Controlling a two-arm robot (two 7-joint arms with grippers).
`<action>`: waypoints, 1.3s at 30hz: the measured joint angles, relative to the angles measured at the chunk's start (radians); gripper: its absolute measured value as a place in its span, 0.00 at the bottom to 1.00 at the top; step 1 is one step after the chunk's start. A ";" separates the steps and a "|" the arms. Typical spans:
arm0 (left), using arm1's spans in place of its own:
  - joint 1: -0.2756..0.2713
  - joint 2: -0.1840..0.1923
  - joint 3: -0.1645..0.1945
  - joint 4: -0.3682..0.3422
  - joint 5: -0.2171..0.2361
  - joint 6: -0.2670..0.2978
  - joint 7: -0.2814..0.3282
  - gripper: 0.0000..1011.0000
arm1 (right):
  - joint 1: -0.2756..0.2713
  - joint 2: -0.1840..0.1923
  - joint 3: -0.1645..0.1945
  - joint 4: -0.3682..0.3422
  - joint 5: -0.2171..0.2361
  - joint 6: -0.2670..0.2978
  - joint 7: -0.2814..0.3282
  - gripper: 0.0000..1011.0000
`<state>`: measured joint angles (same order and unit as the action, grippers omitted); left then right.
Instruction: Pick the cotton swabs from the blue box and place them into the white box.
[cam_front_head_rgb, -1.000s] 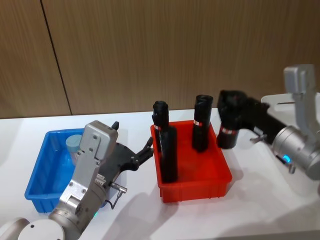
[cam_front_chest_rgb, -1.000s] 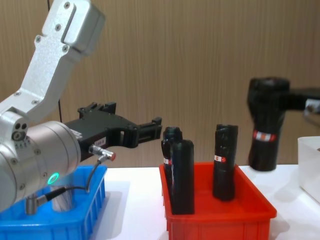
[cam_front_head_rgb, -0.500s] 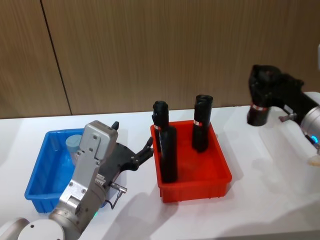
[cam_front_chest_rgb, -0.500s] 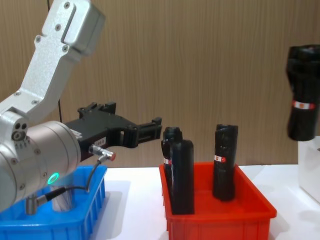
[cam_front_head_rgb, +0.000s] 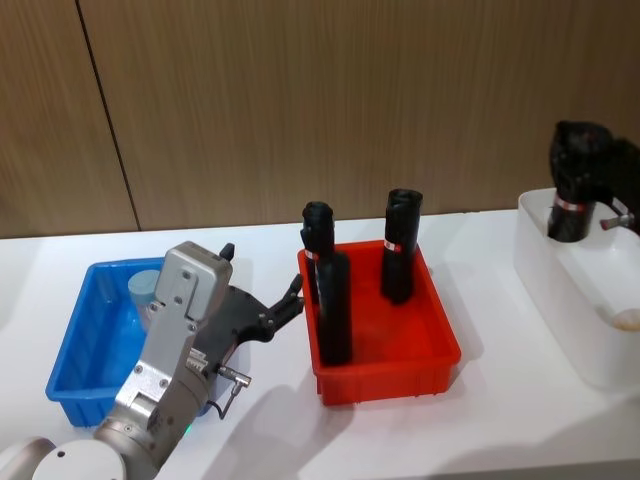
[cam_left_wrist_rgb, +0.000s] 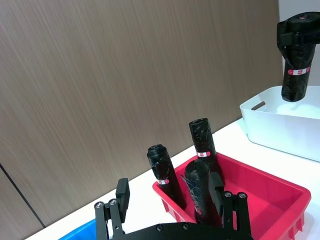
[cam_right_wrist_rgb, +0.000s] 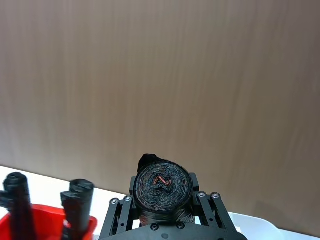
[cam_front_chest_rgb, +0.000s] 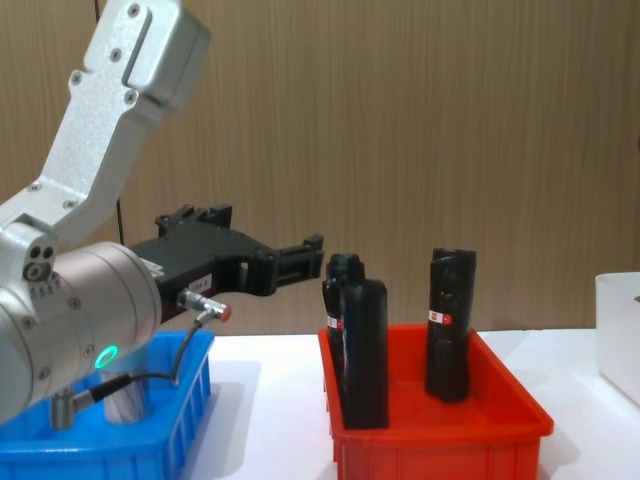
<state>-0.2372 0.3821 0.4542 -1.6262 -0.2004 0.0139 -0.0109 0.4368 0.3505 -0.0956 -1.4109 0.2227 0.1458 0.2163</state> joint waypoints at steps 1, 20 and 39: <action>0.000 0.000 0.000 0.000 0.000 0.000 0.000 0.99 | 0.002 0.001 0.002 0.005 -0.002 0.000 -0.002 0.53; 0.000 0.000 0.000 0.000 0.000 0.000 0.000 0.99 | 0.074 0.008 0.020 0.203 -0.028 -0.033 -0.040 0.53; 0.000 0.000 0.000 0.000 0.000 0.000 0.000 0.99 | 0.147 -0.005 0.025 0.414 -0.016 -0.108 -0.064 0.97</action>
<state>-0.2372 0.3821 0.4542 -1.6262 -0.2003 0.0138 -0.0109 0.5835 0.3456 -0.0702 -0.9966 0.2067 0.0381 0.1519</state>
